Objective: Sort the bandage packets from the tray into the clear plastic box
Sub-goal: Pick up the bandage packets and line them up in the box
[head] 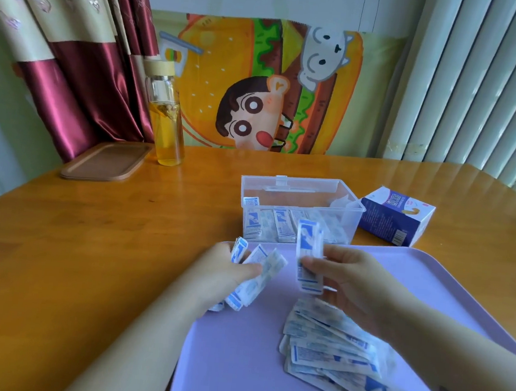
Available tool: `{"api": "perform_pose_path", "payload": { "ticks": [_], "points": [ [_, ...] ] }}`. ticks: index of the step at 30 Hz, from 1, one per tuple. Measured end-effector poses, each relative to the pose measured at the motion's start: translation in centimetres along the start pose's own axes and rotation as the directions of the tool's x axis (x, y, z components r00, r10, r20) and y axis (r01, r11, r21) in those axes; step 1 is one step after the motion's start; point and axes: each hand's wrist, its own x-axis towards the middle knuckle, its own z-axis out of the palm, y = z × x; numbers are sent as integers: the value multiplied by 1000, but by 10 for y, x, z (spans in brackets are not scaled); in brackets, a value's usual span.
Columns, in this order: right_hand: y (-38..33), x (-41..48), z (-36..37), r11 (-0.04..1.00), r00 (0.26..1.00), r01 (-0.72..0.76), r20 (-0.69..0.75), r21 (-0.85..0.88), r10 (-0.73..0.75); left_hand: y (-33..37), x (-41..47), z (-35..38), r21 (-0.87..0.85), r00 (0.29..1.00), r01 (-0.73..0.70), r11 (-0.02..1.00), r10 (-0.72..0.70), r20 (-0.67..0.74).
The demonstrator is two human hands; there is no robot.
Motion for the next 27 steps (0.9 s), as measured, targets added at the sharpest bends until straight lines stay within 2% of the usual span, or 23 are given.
{"api": "perform_pose_path", "payload": {
  "ticks": [2, 6, 11, 13, 16, 19, 23, 27],
  "points": [
    [1, -4, 5, 998, 998, -60, 37, 26, 59, -2, 1, -1, 104, 998, -53, 993, 57, -38],
    [-2, -3, 8, 998, 997, -61, 47, 26, 60, -1, 1, -7, 269, 974, -113, 957, 160, -158],
    [-8, -2, 12, 998, 996, -64, 69, 14, 63, 4, 3, -22, 336, 895, -159, 928, 279, -348],
    [-10, -2, 15, 998, 995, -56, 84, 16, 54, 4, 3, -25, 312, 909, -153, 938, 257, -327],
    [-10, -2, 18, 999, 994, -42, 99, -25, 44, 4, -2, -21, 249, 972, -136, 959, 178, -156],
    [-8, -4, 20, 998, 992, -54, 112, -39, 59, 2, -3, -16, 281, 987, -120, 952, 145, -70],
    [-6, -6, 19, 997, 991, -61, 117, -38, 65, 6, -4, -23, 270, 987, -54, 961, 93, -133],
    [-5, -5, 18, 998, 994, -57, 97, -22, 59, 6, -3, -27, 211, 979, -65, 975, 103, -174]
  ]
}}
